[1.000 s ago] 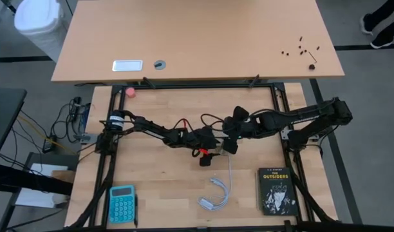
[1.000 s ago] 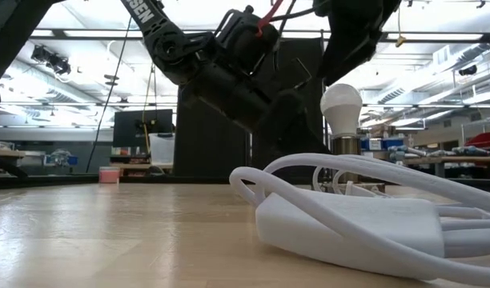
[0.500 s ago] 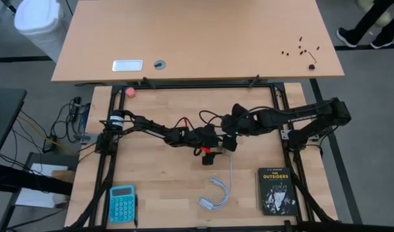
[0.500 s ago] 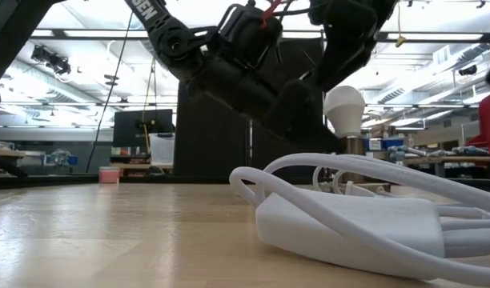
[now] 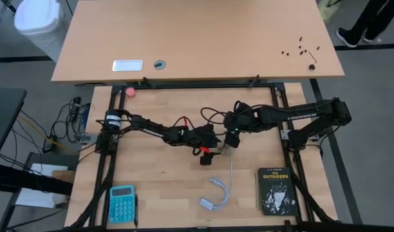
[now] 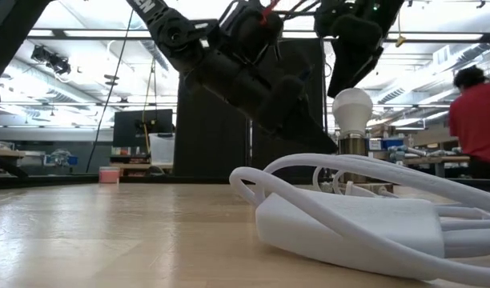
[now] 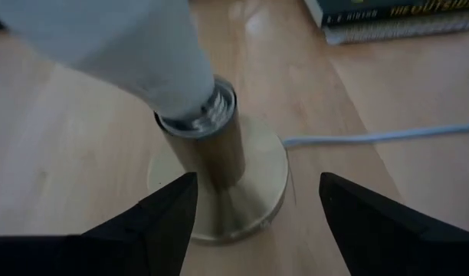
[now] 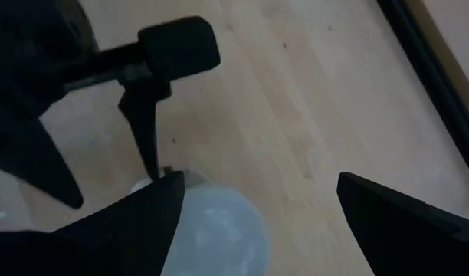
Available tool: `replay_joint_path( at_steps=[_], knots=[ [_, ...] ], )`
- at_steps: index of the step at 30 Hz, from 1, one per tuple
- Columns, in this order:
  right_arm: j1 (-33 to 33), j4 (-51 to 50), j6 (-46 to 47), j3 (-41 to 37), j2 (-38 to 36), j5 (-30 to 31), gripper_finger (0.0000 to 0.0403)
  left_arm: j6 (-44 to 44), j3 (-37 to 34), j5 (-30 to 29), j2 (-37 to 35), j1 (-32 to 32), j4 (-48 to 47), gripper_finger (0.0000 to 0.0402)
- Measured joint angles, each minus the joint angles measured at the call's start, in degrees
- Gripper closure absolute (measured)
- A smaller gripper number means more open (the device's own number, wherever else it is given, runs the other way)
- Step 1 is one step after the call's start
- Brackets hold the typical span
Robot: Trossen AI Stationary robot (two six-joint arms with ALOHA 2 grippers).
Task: Screw lightbulb
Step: Insert the white lightbulb into the silver lamp
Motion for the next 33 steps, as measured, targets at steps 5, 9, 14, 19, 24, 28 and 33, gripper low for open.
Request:
replay_joint_path(
  at_steps=[5,9,14,19,24,28,33],
  knots=[
    [-0.45,-0.27,0.37,-0.02,-0.52,-0.13,0.0049,0.08,0.00,0.11,-1.19,0.00,-1.71,0.0122],
    [-0.44,1.16,0.32,-0.02,-0.75,-0.81,0.0049,0.01,0.07,0.22,-1.55,-0.02,-2.20,0.0122],
    [-0.41,2.40,0.23,-0.02,-0.71,-1.41,0.0049,-0.85,-0.02,0.53,-1.53,-0.02,-2.95,0.0122],
    [-0.41,2.62,0.07,-0.02,-0.71,-1.40,0.0049,-1.82,-0.17,2.30,-3.22,-0.42,-3.95,0.0122],
    [-0.42,3.31,0.02,-0.02,-0.71,-1.39,0.0049,-1.52,-0.23,2.30,-5.20,-1.79,-5.20,0.0122],
    [-1.07,4.14,-0.33,-0.02,-0.96,-1.36,0.0049,-0.74,-0.21,2.29,-6.60,-3.30,-8.22,0.0122],
    [-2.42,5.12,-1.11,-0.02,-2.47,-0.10,0.0049,-0.49,-0.23,1.78,-6.73,-6.09,-10.57,0.0122]
  ],
)
